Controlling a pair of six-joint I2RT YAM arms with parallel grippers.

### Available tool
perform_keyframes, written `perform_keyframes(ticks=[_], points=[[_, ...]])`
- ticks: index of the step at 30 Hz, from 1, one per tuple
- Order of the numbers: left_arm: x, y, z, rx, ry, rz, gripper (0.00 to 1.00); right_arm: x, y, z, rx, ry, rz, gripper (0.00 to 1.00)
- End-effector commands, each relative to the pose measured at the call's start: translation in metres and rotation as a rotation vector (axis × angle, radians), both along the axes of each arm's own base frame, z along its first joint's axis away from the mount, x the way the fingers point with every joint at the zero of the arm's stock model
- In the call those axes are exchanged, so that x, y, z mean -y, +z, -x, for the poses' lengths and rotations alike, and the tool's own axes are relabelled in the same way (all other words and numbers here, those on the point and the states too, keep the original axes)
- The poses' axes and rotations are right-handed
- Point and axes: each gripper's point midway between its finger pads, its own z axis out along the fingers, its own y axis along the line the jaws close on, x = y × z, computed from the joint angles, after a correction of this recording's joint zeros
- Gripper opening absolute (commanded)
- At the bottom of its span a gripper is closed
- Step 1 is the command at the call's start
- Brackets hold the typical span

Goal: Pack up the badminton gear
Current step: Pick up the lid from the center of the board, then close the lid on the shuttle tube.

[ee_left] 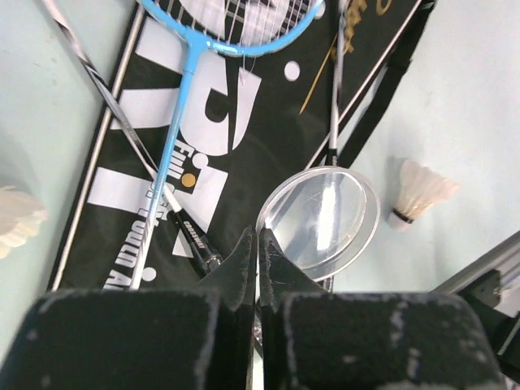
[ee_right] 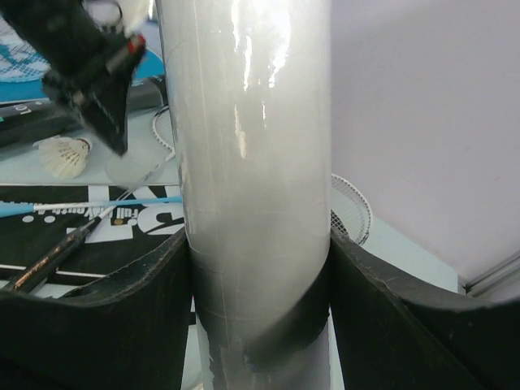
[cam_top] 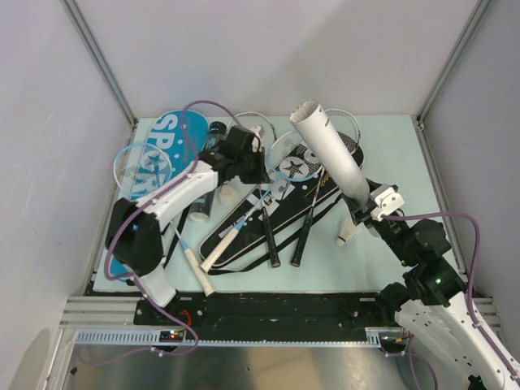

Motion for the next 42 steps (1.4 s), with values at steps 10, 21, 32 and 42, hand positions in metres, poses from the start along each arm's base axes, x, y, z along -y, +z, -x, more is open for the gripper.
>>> perform_keyframes(ticks=[10,21,32,42], points=[[-0.086,0.135,0.021,0.193,0.123,0.367,0.00,-0.036,-0.014,0.017,0.089,0.242,0.128,0.38],[-0.126,0.209,0.081,0.316,0.032,0.580,0.00,-0.051,-0.034,0.027,0.130,0.368,0.280,0.40],[-0.110,0.230,0.133,0.307,-0.154,0.688,0.00,-0.053,-0.031,0.009,0.156,0.365,0.351,0.40],[-0.083,0.223,0.148,0.230,-0.237,0.719,0.00,-0.053,-0.017,-0.002,0.199,0.342,0.351,0.40]])
